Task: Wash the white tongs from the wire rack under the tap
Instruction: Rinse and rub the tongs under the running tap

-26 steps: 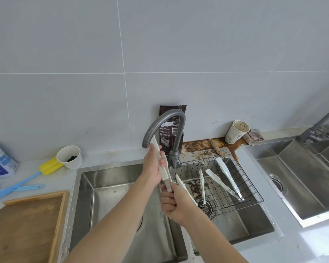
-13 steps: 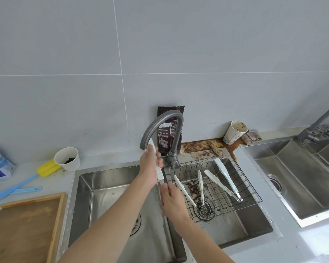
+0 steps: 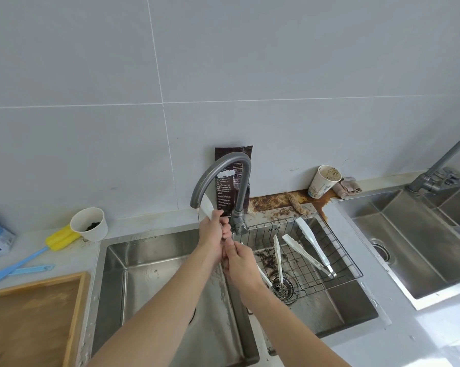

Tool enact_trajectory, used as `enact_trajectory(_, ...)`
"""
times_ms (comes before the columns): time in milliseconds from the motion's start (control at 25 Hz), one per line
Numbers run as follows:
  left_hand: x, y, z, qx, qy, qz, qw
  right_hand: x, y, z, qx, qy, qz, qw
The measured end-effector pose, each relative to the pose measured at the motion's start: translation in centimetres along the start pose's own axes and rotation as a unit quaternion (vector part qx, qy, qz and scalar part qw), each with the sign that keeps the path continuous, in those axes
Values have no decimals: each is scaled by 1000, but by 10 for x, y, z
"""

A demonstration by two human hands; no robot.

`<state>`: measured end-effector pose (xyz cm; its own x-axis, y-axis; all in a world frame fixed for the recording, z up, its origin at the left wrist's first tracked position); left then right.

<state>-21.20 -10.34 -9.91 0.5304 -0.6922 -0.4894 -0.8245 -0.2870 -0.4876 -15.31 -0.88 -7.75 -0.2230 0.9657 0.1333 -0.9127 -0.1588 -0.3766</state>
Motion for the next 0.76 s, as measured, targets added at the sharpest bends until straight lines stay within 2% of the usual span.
enact_trajectory(120,7,7,-25,9,-49,-26,998,0,-9,3,41,-58,15,997)
enact_trajectory(240,13,14,-45,7,-115,-44,992,-1,-19,2,52,-68,18,996)
enact_trajectory(440,-5,-3,-20,3,-49,-4,999,-1,-7,24,39,-49,-10,998)
enact_trajectory(520,0,-2,-25,12,-64,-11,998,-3,-14,18,46,-62,4,997)
enact_trajectory(640,13,11,-42,31,-158,-36,986,-3,-27,8,54,-58,30,996)
enact_trajectory(760,6,6,-34,6,-113,-23,993,1,-18,14,40,-40,7,998)
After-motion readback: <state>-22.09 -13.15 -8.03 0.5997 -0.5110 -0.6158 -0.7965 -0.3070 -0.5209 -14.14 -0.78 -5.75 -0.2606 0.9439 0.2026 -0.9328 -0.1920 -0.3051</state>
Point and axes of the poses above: each hand's wrist, its own y-axis towards the middle knuckle, its own x-axis out of the back of the hand, z = x × y, the point moved 7 cm from there along y, towards the middle knuckle, and after that the axes turned 4 degrees about -x, right-handed, at the moved point
